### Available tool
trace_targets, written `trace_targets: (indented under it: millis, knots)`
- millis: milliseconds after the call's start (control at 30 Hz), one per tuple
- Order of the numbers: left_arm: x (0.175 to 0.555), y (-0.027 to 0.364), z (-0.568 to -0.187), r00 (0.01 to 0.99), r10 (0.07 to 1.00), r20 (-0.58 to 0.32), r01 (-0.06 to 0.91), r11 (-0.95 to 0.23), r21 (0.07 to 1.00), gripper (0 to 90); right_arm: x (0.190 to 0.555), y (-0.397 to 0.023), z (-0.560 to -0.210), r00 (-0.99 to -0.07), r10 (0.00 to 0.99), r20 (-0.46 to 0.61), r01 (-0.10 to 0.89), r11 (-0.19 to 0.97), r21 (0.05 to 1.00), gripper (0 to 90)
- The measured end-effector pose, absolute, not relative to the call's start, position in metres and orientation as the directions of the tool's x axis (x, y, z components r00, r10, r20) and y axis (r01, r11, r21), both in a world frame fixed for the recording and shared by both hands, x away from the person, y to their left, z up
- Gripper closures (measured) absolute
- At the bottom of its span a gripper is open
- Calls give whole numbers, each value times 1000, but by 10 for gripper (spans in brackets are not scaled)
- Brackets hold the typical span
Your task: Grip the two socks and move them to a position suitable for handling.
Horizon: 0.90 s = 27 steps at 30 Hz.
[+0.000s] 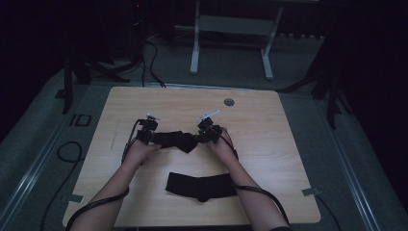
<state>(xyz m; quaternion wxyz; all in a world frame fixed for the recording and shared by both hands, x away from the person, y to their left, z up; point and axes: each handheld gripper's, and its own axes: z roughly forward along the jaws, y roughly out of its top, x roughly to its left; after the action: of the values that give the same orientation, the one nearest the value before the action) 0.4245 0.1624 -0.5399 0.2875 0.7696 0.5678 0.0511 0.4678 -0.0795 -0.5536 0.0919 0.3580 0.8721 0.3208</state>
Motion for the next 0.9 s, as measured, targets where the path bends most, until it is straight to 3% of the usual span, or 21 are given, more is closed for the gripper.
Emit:
trace_targets:
  millis: [167, 300, 333, 400, 500, 900]
  knots:
    - [424, 151, -542, 386, 906, -174, 829, -258, 497, 485, 465, -73, -554, -740, 672, 44, 545, 559, 625, 603]
    - [424, 145, -542, 407, 905, -122, 818, -302, 489, 573, 461, -69, -553, -753, 658, 20, 523, 579, 626, 671]
    - [424, 145, -542, 408, 906, -113, 817, -307, 489, 661, 460, -68, -553, -761, 648, 24, 518, 585, 625, 750]
    - [425, 145, -542, 408, 905, -119, 820, -306, 484, 788, 459, -66, -552, -768, 640, 30, 517, 591, 619, 819]
    - [425, 146, -544, 387, 911, -141, 827, -276, 490, 890, 457, -63, -551, -770, 638, 25, 515, 598, 614, 876]
    - [419, 147, -522, 405, 899, -168, 817, -273, 508, 900, 449, -73, -532, -773, 634, -24, 467, 594, 655, 895]
